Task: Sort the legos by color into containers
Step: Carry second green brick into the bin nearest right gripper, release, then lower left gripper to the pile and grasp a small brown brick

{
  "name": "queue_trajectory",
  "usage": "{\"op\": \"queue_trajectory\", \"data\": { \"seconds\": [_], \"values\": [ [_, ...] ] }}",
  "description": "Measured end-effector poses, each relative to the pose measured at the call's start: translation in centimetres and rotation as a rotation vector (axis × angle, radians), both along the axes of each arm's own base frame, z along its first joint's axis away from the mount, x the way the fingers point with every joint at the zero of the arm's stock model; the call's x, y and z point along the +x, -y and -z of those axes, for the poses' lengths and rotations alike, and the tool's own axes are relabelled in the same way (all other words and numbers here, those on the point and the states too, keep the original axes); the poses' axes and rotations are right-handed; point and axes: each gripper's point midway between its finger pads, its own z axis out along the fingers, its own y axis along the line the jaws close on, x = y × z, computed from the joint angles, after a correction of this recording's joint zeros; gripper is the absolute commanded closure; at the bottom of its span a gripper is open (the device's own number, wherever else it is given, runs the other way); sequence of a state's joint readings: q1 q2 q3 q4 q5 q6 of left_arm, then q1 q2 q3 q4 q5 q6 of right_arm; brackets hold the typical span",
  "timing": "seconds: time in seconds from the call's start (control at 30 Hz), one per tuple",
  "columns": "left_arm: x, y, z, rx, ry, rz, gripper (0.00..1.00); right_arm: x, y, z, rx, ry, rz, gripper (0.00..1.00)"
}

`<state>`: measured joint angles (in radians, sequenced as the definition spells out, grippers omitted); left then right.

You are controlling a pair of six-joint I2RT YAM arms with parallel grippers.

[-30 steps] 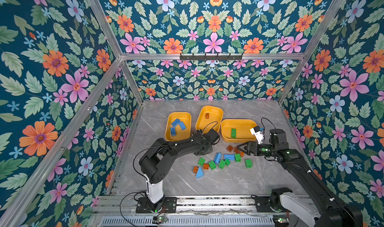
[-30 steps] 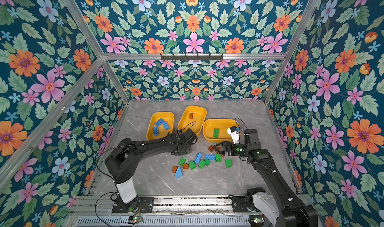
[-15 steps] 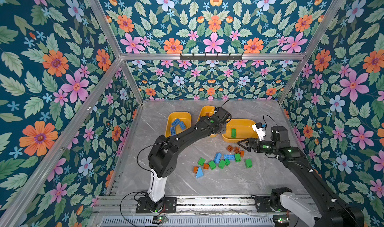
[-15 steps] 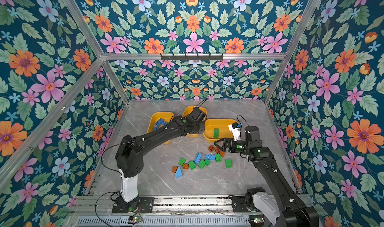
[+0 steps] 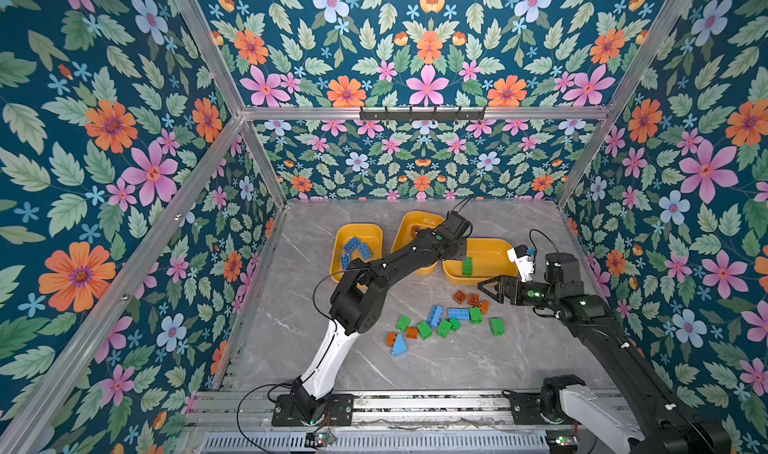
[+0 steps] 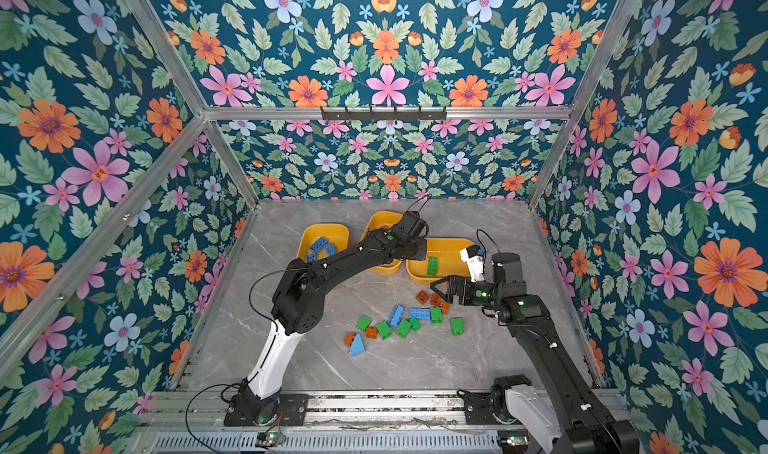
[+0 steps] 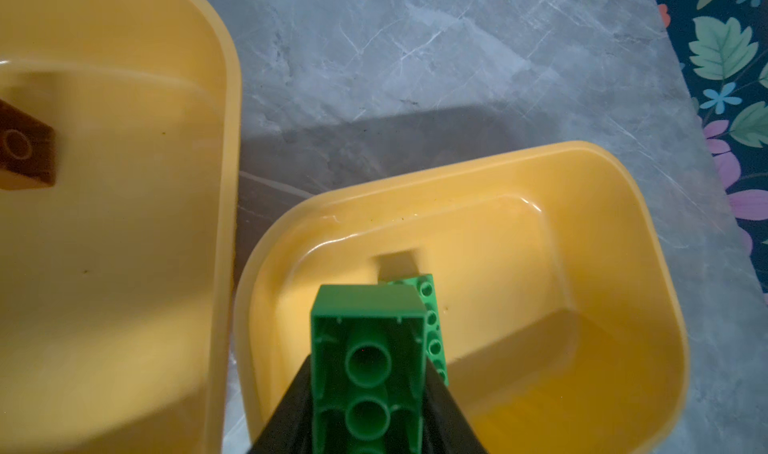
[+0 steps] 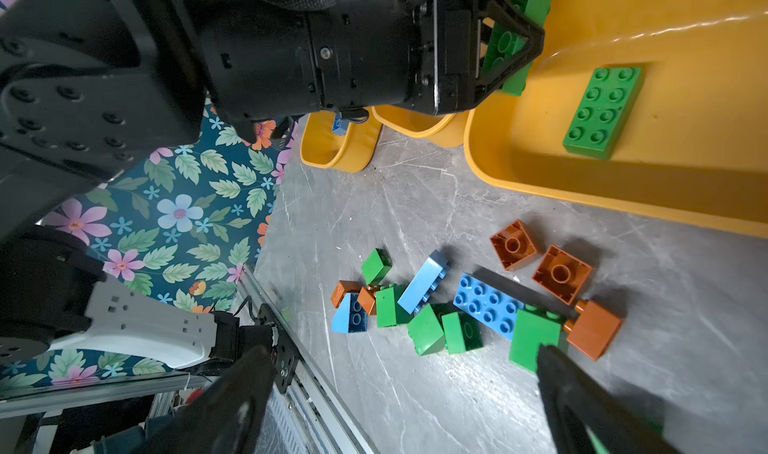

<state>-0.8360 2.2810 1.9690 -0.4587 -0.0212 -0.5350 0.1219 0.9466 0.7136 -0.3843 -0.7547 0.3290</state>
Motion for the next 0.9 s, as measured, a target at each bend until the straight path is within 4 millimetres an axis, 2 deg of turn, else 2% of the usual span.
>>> {"op": "queue_trajectory", "data": {
  "seconds": [0.07, 0.17, 0.33, 0.43, 0.7, 0.9],
  "values": [
    [-0.1, 0.0, -0.3, 0.005, 0.005, 0.01, 0.38, -0.1, 0.1, 0.1, -0.003, -0.005, 0.003, 0.01],
    [-0.2, -0.3, -1.7, 0.003, 0.018, 0.007, 0.32, -0.2, 0.1, 0.1, -0.005, -0.007, 0.002, 0.01],
    [-1.7, -2.3, -4.4, 0.015, 0.022, 0.003, 0.3, -0.2, 0.0, 0.3, -0.003, -0.015, -0.001, 0.01],
    [-3.9, -4.8, -4.8, 0.056, -0.008, 0.002, 0.3, -0.2, 0.0, 0.4, 0.001, -0.02, -0.005, 0.01],
    [-12.1, -13.5, -3.7, 0.17, -0.14, -0.028, 0.38, -0.1, -0.6, 0.5, 0.032, -0.036, -0.042, 0.01],
    [-17.3, -18.7, -0.7, 0.25, -0.262, -0.055, 0.43, -0.3, -1.0, 0.5, 0.051, -0.047, -0.067, 0.01]
  ]
}}
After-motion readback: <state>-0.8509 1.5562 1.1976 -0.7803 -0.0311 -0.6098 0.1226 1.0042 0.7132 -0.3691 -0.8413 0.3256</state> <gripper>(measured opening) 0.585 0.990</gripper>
